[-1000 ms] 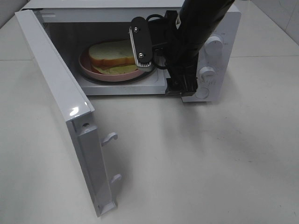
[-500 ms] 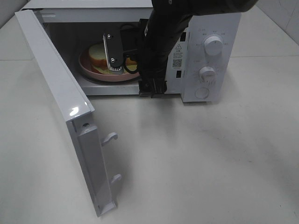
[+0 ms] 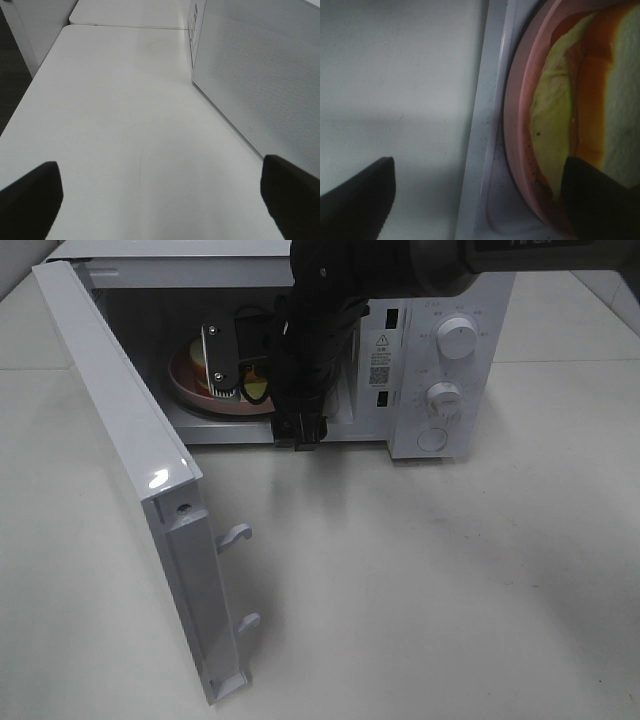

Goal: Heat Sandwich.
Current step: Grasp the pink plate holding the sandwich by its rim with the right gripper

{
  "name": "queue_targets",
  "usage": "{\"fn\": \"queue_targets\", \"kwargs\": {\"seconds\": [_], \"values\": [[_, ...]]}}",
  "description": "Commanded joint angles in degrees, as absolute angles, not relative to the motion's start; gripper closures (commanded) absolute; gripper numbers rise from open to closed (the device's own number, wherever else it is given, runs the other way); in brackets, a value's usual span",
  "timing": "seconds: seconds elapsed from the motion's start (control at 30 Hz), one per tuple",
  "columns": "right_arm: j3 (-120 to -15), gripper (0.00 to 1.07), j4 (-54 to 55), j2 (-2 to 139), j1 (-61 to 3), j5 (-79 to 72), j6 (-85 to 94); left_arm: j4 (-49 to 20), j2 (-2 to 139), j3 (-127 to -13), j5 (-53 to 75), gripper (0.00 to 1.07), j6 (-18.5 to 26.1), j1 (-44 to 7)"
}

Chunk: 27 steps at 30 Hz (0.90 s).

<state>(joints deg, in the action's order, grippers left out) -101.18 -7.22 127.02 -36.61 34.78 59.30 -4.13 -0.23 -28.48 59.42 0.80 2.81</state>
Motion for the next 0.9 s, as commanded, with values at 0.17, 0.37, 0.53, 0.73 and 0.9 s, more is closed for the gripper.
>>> {"fn": "queue_targets", "kwargs": {"seconds": [0.17, 0.37, 0.53, 0.73, 0.9], "values": [[-106.74, 0.23, -7.39, 131.72, -36.78, 34.72, 60.05, -3.84, -1.83, -28.36, 59.3, 0.03, 0.92, 2.98], [-109.55, 0.23, -7.45, 135.33, -36.67, 34.95, 59.76, -3.32, -1.83, -28.36, 59.3, 0.03, 0.92, 2.98], [-110.24, 0.24, -7.39, 137.51, -36.67, 35.18, 59.76, -2.98, -1.83, -28.36, 59.3, 0.03, 0.92, 2.98], [-110.24, 0.48, -7.22, 137.85, -36.67, 35.7, 58.38, -2.92, -1.83, -28.36, 59.3, 0.03, 0.92, 2.98], [-110.24, 1.02, -7.28, 137.62, -36.27, 37.82, 56.95, -2.92, -1.83, -28.36, 59.3, 0.03, 0.92, 2.98]]}}
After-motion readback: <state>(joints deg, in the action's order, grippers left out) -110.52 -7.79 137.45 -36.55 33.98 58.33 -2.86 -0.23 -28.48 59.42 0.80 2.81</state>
